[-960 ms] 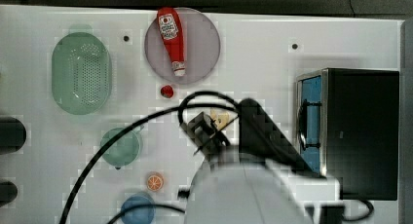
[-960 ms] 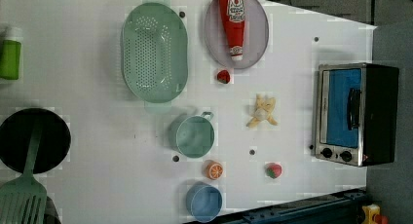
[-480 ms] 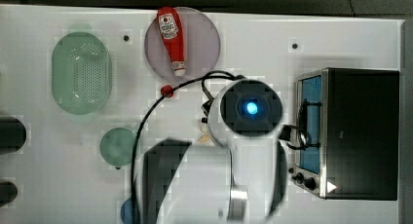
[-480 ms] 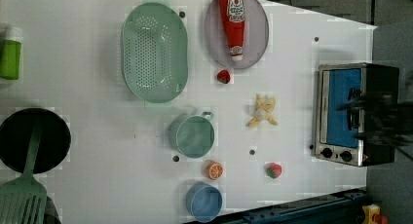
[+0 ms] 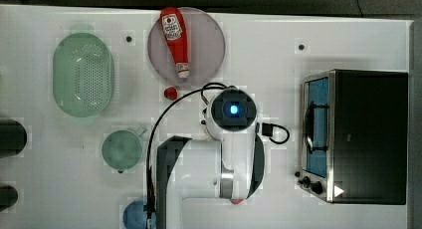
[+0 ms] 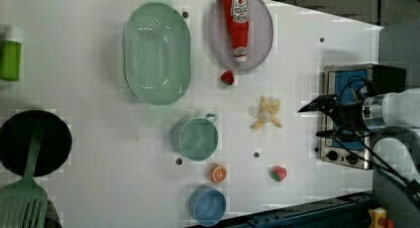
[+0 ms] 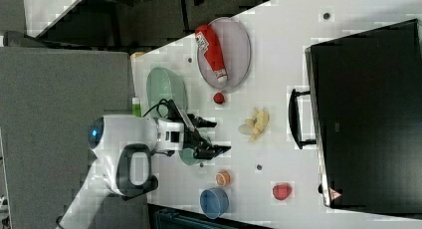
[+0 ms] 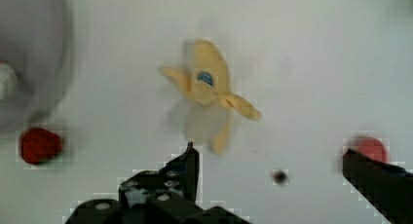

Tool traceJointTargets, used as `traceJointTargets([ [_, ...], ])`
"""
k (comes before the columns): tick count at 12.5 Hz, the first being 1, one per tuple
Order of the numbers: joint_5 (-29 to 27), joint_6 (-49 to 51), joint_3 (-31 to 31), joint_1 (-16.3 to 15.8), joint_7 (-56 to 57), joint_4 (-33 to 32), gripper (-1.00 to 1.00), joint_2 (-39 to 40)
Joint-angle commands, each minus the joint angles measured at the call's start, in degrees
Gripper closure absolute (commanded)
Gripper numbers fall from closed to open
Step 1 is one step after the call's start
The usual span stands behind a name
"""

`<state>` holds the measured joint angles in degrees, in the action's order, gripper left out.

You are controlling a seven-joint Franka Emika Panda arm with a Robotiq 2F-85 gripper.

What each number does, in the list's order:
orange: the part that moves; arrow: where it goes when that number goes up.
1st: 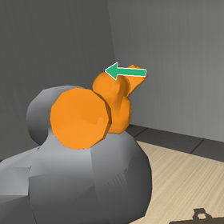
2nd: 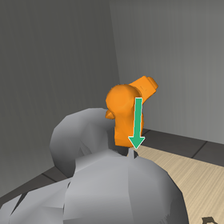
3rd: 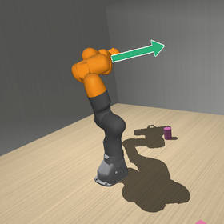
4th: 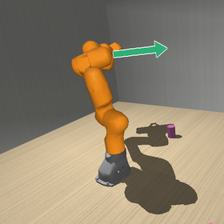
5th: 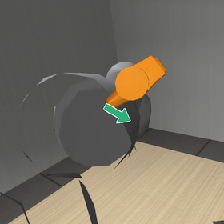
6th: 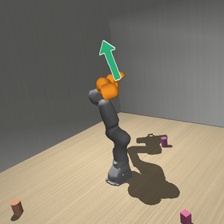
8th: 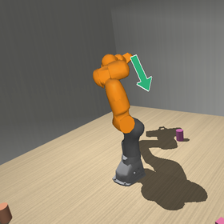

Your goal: Pick banana from table and place on oven.

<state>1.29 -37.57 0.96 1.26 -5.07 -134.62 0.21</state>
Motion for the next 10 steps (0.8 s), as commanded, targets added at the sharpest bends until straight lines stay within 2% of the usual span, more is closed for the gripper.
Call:
traceJointTargets([
  [1, -0.39, -8.77, 0.16, -0.16, -0.97, -2.14, -1.0, 3.93],
  [4, -0.57, -16.04, -0.54, -0.27, -1.02, -2.71, -1.0, 9.96],
  [10, -0.94, -21.53, -1.92, -0.53, -1.95, -2.94, -1.0, 18.2],
])
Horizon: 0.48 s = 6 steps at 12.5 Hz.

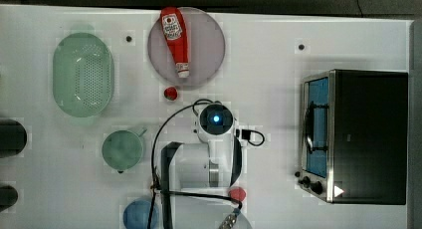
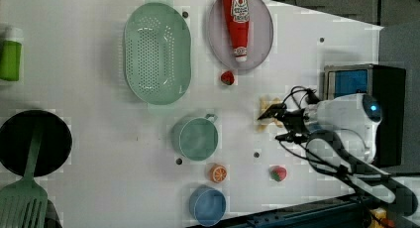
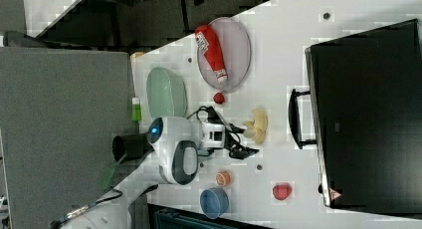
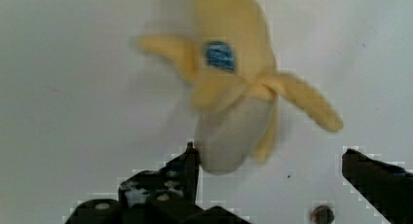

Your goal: Pick banana from table and place on oven.

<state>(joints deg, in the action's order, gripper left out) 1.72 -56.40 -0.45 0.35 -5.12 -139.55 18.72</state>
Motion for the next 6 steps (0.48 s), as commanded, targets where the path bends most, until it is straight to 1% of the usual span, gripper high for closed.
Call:
traceJointTargets([
  [1, -1.37, -3.91, -0.61, 0.36, -1.89, 1.95, -1.0, 0.52],
  [2, -1.37, -5.01, -0.64, 0.33, -1.9, 1.9, -0.92, 1.13],
  [6, -1.37, -6.24, -0.74, 0.24, -1.89, 1.86, 0.07, 1.48],
])
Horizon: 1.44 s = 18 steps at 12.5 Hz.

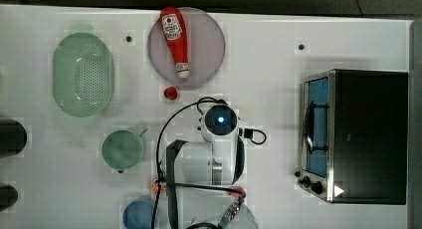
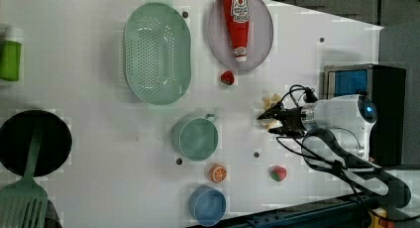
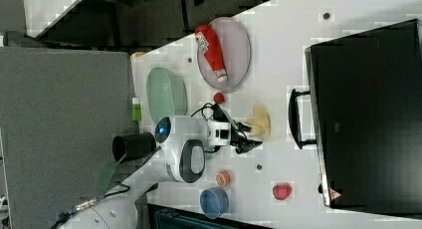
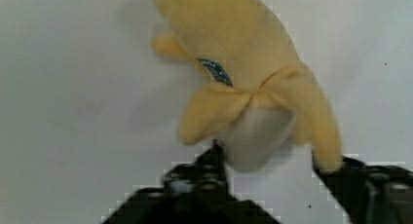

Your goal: Pick banana from table and place on oven.

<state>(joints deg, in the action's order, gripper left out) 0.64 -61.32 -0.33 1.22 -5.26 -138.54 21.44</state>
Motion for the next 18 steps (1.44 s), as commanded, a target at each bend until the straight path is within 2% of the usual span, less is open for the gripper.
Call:
traceJointTargets([
  [1, -0.29, -1.5, -0.87, -0.67, -1.76, 0.84, 0.28, -1.25],
  [2, -0.29, -1.64, -0.88, -0.67, -1.76, 0.85, 0.49, -1.27],
  [3, -0.29, -1.72, -0.92, -0.68, -1.76, 0.87, 0.59, -1.44],
  [6, -0.29, -1.4, -1.23, -0.68, -1.76, 0.91, 0.59, -5.61],
  [9, -0.29, 3.9, -1.4, -0.63, -1.76, 2.09, 0.59, -14.65],
  [12, -0.28, 20.19, -1.31, -0.56, -1.76, 6.78, 0.59, -23.87],
  [14, -0.28, 33.15, -0.85, -0.44, -1.76, 12.11, 0.59, -28.64],
  [18, -0.23, 50.68, 3.16, 0.02, -1.59, 24.98, 0.59, -31.12],
])
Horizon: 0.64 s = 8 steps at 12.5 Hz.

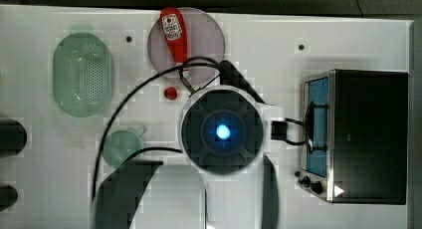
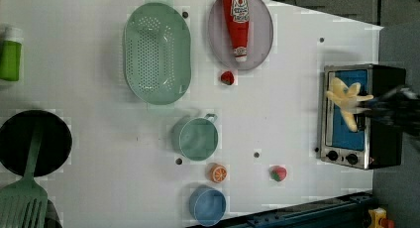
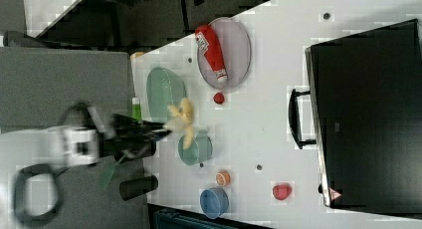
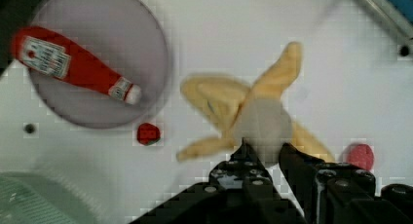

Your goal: Pick banana from table and place on oven.

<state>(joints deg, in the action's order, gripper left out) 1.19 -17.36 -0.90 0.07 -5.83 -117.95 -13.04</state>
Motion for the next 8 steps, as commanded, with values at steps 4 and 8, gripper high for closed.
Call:
traceJointTargets([
  [4, 0.44, 9.28, 12.58, 2.21, 8.54, 10.46, 0.59, 6.75],
  [8, 2.07, 4.06, 24.23, 2.83, 28.18, 12.12, 0.59, 13.3],
])
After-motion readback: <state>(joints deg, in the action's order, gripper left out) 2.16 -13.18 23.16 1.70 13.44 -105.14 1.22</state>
